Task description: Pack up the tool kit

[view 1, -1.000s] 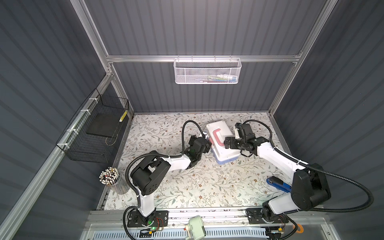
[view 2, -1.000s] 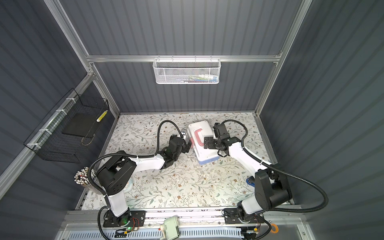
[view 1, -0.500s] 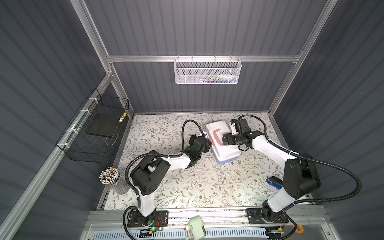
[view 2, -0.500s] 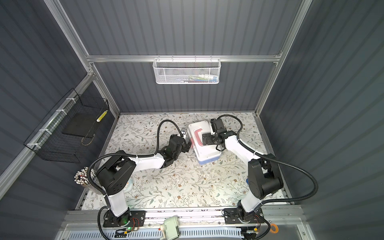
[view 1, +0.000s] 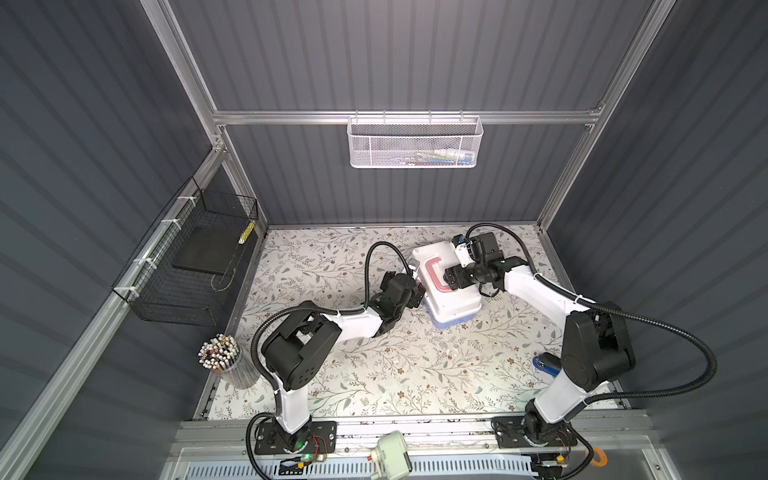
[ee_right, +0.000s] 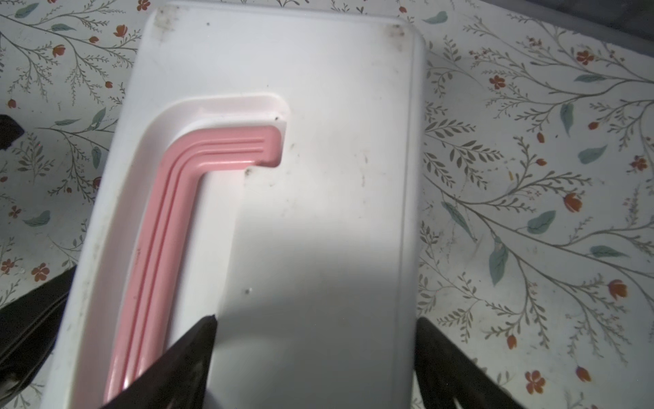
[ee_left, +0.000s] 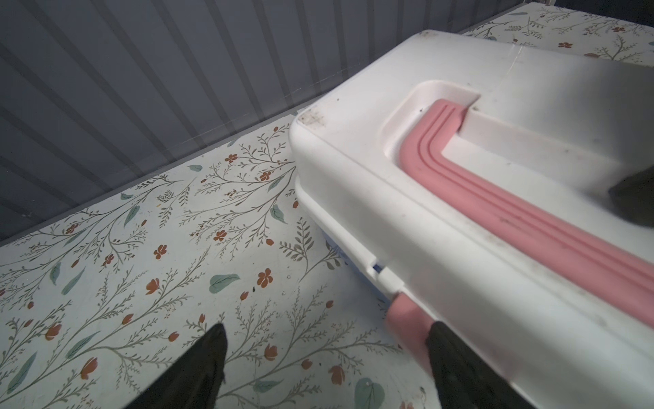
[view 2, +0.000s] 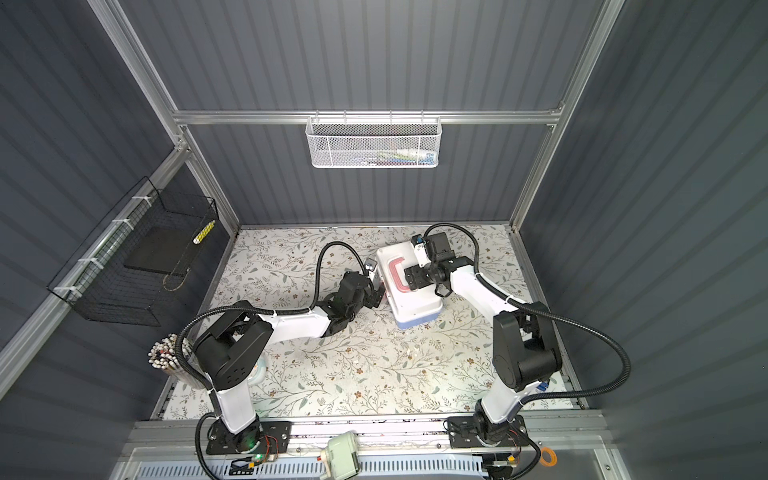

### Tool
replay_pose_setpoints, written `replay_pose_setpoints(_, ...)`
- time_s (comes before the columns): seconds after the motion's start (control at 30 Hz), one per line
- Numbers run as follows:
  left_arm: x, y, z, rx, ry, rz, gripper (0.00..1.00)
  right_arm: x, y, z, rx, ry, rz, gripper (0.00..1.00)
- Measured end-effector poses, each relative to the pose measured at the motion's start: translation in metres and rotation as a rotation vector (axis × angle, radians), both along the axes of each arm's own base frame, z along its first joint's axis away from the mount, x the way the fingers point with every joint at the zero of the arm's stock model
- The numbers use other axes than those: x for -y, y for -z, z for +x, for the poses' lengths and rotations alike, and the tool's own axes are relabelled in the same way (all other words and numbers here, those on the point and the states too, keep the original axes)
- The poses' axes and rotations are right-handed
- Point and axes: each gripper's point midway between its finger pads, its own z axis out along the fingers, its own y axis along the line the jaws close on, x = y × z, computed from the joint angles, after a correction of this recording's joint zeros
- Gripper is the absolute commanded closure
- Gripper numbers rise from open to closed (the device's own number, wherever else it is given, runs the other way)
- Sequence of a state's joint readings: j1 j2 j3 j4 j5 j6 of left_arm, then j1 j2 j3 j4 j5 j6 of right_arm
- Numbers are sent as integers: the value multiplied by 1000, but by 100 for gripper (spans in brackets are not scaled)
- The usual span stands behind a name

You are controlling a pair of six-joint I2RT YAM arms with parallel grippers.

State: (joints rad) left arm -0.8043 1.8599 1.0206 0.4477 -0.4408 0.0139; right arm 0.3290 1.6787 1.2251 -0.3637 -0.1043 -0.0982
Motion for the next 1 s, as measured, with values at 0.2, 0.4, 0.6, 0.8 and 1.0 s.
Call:
replay_pose_setpoints(0.2,5,-1,4,2,0,-12,11,0,1,0,0,-9,-5,19)
replay_pose_setpoints(0.4,6,-1,3,-4,8,-17,11,0,1,-1,6,-14,-7,30)
replay_pose_setpoints(0.6,7,1,1,-19,14,-35,11,0,1,2,43,-80,-32,31)
replay_pose_setpoints(0.8,8,4,-4,-45,25,-67,11,-2,-1,4,78,-141,-63,31)
replay_pose_setpoints(1.0,6,2,-17,-76,45,-107,11,-9,-4,5,130,-234,-116,32)
